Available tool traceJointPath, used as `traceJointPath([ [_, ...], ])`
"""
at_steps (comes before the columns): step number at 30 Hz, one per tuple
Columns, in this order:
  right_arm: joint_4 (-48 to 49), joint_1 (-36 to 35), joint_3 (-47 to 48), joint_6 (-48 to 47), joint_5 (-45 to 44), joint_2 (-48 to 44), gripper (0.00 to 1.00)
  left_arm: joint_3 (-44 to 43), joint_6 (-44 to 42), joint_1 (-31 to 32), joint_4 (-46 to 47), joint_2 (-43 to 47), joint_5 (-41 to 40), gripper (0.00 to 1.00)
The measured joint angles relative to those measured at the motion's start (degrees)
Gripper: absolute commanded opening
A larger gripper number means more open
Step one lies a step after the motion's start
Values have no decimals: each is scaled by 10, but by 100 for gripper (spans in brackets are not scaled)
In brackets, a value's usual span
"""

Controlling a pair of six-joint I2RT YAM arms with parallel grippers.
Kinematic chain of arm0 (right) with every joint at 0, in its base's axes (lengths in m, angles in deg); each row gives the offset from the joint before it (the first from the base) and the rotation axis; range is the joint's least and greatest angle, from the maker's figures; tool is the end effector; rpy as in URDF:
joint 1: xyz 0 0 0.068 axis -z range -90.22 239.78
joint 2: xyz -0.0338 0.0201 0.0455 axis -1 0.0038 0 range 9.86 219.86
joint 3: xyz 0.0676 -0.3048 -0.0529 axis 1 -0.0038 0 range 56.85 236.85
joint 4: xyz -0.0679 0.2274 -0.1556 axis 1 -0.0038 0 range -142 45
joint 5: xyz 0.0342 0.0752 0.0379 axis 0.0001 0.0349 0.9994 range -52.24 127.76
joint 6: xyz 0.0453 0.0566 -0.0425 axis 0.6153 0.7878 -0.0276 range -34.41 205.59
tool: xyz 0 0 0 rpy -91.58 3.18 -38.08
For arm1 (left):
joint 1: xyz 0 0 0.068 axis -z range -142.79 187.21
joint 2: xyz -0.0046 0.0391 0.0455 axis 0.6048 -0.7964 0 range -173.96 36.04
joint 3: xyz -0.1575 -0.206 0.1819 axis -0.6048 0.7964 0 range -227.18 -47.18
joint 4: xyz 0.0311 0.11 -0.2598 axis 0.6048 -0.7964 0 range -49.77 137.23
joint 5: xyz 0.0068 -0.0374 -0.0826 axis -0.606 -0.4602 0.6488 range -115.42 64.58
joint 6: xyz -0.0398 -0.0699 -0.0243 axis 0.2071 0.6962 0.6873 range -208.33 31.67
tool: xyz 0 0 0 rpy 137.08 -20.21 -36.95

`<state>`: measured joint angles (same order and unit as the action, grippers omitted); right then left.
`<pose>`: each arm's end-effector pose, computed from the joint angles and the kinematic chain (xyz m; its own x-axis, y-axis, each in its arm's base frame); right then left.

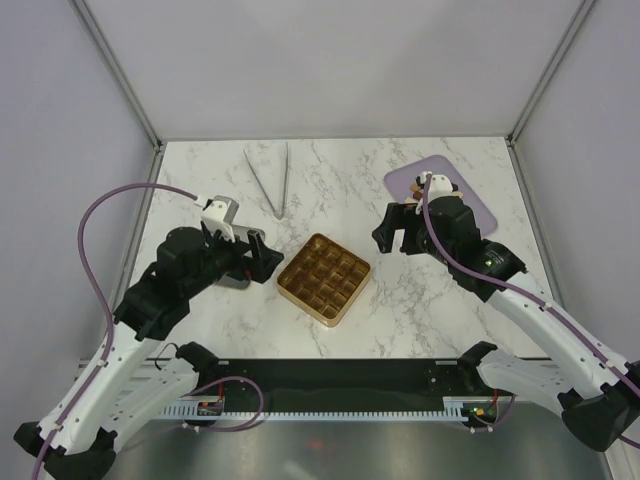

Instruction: Pack the chocolate

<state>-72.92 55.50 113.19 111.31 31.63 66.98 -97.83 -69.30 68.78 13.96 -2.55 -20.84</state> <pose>0.2117 0.1347 0.3587 -0.5671 0.1356 -0.8124 -0.2626 0.9051 0.3343 0.1384 -0.0919 0.3678 -0.4822 -0.0851 -0.8719 0.4527 0.8279 -0.3311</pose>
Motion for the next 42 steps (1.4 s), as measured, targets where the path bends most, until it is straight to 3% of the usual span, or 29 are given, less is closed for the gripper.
traceJointPath([
  [7, 0, 0, 0, 4, -2, 0, 98, -42, 8, 0, 1, -49, -20, 100],
  [13, 0, 0, 0, 5, -3, -7, 98, -105, 23, 0, 2, -131, -108, 99],
  [19, 0, 0, 0, 5, -2, -11, 98, -220, 42, -38, 4, -285, -151, 87],
  [30, 10, 0, -20, 17, 35, -96, 97, -369, 104, -177, 9, -580, -149, 77],
  [42, 18, 0, -37, 24, 68, -119, 95, -466, 126, -189, 14, -807, -133, 61],
])
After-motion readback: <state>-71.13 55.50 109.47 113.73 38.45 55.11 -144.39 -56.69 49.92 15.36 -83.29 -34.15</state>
